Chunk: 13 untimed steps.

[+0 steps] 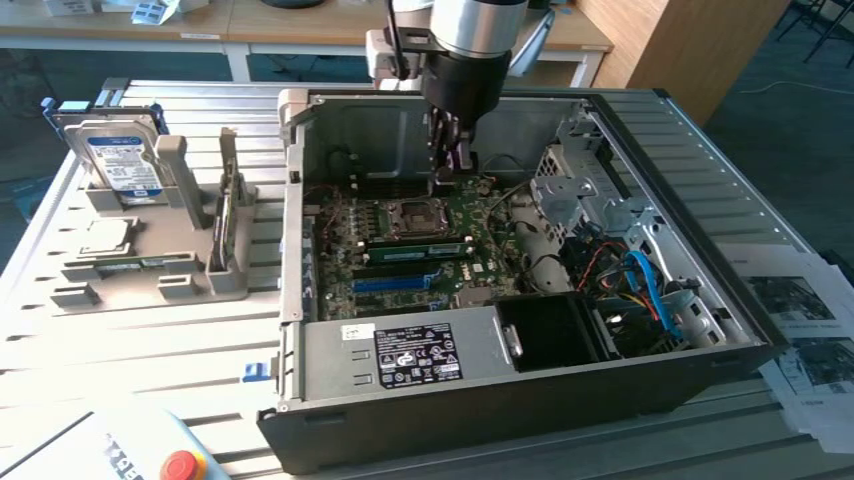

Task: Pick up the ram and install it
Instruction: 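Press down the ram until it locks into place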

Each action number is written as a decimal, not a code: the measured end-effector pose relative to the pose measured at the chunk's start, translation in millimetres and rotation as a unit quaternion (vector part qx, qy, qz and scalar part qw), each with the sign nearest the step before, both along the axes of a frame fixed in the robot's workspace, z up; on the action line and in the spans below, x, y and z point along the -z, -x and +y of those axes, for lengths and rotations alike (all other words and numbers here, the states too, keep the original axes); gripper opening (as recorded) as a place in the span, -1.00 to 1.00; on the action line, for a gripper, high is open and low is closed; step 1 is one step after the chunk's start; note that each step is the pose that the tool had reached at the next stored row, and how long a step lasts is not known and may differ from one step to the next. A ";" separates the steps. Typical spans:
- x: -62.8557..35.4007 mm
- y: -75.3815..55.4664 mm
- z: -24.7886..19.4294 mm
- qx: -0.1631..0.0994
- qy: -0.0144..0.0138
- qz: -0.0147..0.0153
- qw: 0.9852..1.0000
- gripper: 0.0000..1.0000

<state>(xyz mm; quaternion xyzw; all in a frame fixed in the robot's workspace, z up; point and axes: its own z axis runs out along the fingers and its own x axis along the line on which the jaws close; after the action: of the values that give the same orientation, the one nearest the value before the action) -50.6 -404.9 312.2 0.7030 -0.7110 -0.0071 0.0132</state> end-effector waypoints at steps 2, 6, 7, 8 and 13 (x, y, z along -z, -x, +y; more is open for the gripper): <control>0.0 -2.4 0.0 0.000 0.000 0.000 1.000 -0.80; 0.0 -4.6 0.0 0.000 0.000 0.000 1.000 -0.80; 0.0 -4.6 0.0 0.000 0.000 0.000 1.000 -0.80; 0.0 -4.6 0.0 0.000 0.000 0.000 1.000 -0.80; 0.0 -4.6 0.0 0.000 0.000 0.000 1.000 -0.80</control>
<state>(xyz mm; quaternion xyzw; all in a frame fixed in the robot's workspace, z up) -46.0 -404.9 312.2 0.7031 -0.7109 -0.0071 0.0132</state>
